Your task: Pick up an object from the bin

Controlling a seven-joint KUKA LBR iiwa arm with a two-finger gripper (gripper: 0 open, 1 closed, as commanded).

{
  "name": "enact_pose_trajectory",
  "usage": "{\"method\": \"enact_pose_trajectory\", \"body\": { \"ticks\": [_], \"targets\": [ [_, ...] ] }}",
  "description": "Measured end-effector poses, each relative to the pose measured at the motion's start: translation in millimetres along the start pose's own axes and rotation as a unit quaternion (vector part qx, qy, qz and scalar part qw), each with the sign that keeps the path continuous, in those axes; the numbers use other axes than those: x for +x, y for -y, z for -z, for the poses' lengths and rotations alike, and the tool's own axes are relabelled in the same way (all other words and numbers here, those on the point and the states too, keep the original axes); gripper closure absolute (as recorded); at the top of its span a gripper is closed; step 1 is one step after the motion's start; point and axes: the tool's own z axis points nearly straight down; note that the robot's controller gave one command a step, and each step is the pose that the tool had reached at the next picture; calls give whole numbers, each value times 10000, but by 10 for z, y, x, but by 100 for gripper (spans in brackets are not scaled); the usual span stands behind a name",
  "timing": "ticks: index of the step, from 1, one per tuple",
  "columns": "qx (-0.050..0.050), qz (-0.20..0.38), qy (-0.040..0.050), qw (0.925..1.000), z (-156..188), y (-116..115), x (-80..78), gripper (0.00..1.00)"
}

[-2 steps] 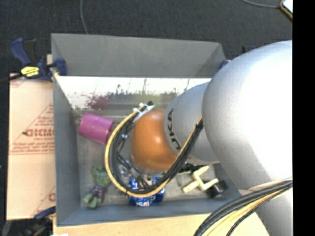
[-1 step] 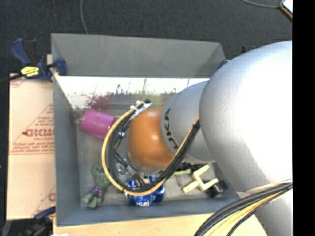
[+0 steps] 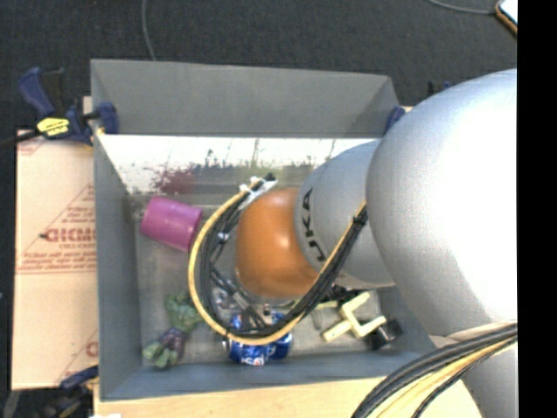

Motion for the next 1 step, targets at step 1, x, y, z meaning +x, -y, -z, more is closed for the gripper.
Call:
{"method": "enact_pose_trajectory", "body": {
  "ticks": [1],
  "targets": [
    [-10, -236, -10, 9997, -77, -49, 11, 100]
  ]
}}
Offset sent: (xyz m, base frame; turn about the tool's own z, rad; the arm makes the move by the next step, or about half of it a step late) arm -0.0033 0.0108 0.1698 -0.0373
